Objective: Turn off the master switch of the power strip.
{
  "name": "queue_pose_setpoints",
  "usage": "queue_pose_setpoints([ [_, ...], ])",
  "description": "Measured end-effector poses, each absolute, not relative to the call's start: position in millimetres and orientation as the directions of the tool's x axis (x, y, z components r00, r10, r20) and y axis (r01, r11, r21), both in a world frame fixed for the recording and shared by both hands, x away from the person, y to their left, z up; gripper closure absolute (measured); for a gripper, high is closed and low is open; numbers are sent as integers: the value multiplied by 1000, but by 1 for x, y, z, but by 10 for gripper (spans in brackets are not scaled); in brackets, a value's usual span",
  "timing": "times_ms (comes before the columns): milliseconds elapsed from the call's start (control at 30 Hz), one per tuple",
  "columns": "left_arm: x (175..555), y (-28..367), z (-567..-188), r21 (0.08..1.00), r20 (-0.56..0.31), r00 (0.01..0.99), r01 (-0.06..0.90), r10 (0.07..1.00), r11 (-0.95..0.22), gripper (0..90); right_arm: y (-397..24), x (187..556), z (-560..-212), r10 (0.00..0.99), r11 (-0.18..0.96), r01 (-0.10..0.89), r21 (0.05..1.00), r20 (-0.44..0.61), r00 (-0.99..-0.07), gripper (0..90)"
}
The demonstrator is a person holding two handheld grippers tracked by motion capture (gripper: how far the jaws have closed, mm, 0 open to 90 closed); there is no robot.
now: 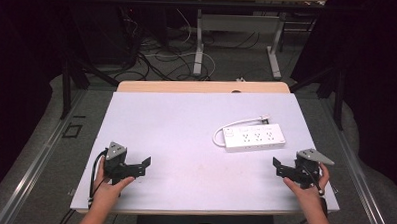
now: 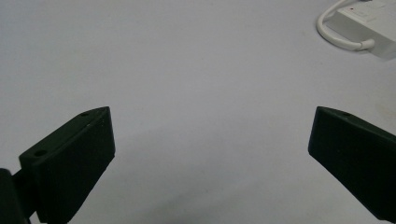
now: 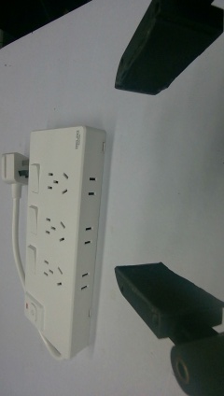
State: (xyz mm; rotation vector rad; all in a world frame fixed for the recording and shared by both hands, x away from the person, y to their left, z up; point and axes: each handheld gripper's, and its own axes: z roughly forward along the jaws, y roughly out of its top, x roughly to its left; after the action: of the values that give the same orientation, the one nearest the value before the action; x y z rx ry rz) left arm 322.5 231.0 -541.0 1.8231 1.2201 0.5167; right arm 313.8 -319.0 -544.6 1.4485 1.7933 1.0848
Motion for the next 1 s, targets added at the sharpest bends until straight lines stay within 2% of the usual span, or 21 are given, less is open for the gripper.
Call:
queue_pose_setpoints([
  [167, 323, 229, -542, 827, -119, 435, 541, 893, -153, 8, -319, 312, -543, 970, 88, 505, 859, 43, -241, 86],
  [367, 324, 229, -541, 826, -122, 435, 542, 892, -152, 10, -320, 311, -544, 969, 103, 488, 867, 24, -246, 117],
  [400, 324, 229, -541, 825, -122, 434, 545, 892, -152, 12, -320, 310, -542, 970, 106, 505, 857, 24, -243, 147],
  [633, 323, 231, -541, 824, -127, 425, 548, 896, -143, 15, -316, 312, -542, 965, 127, 483, 866, 5, -263, 160],
  [1000, 323, 231, -541, 824, -128, 424, 548, 897, -141, 18, -315, 313, -541, 960, 141, 491, 860, 2, -280, 270],
])
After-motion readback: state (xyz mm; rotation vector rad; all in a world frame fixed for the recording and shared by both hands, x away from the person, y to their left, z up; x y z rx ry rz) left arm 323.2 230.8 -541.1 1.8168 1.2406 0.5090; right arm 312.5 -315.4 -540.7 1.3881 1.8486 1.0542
